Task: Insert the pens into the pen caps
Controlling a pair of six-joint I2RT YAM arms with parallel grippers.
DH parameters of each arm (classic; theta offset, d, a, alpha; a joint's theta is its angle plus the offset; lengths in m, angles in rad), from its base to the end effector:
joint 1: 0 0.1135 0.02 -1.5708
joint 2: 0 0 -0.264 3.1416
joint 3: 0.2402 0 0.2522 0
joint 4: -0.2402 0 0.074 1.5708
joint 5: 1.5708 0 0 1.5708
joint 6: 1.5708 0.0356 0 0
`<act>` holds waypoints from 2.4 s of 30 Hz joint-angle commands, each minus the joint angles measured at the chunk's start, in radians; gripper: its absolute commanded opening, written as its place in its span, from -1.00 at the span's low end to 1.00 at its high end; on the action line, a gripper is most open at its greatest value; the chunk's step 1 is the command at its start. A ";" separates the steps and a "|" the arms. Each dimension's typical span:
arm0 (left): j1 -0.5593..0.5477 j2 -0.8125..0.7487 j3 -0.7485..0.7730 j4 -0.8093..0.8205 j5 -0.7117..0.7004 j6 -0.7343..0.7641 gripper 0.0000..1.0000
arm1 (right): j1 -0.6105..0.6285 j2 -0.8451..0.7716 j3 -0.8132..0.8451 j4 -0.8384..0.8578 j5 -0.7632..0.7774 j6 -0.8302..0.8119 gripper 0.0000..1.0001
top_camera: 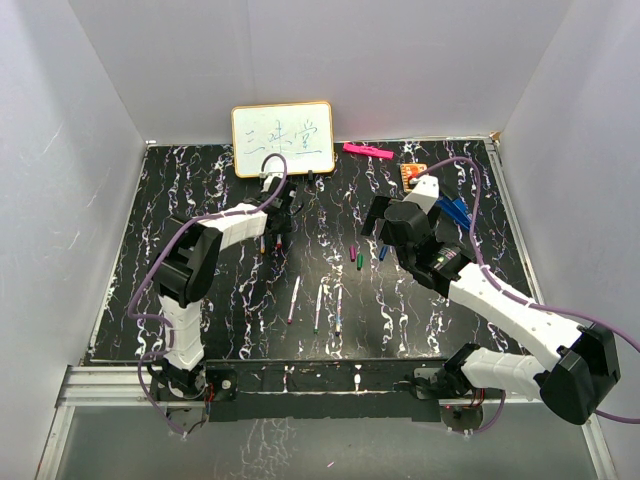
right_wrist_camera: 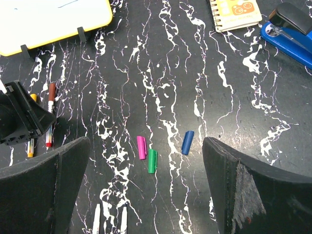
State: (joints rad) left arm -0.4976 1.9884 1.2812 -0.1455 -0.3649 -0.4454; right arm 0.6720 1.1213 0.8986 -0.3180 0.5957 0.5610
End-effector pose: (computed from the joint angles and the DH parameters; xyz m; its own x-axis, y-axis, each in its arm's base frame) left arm 0.3776 -0.1907 0.1605 -0.7004 -0.0775 -0.7095 -0.0689 0.9968 -0.0409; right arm 0.2051 0.1376 0.3024 -0.4150 0.2327 -0.8796 0.0967 0.9726 0.2116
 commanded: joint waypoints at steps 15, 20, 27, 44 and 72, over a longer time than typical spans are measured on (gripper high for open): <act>0.005 -0.275 -0.048 -0.039 0.132 0.027 -0.30 | -0.016 -0.040 -0.024 0.071 0.040 0.073 0.96; -0.013 -0.422 -0.182 -0.044 0.186 0.028 -0.31 | -0.047 -0.030 -0.029 0.063 0.020 0.074 0.96; -0.155 -0.580 -0.327 -0.133 0.154 0.043 -0.30 | -0.122 0.042 -0.013 0.028 -0.099 0.075 0.96; -0.316 -0.704 -0.510 -0.150 0.178 -0.079 -0.25 | -0.169 0.078 -0.027 0.037 -0.206 0.039 0.96; -0.366 -0.501 -0.444 -0.165 0.134 -0.100 -0.19 | -0.169 0.065 -0.053 0.061 -0.214 0.034 0.96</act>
State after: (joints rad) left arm -0.8597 1.4715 0.7956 -0.2867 -0.2195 -0.5373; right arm 0.5060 1.2160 0.8520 -0.3103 0.3817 0.6041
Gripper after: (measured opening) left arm 0.402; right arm 0.980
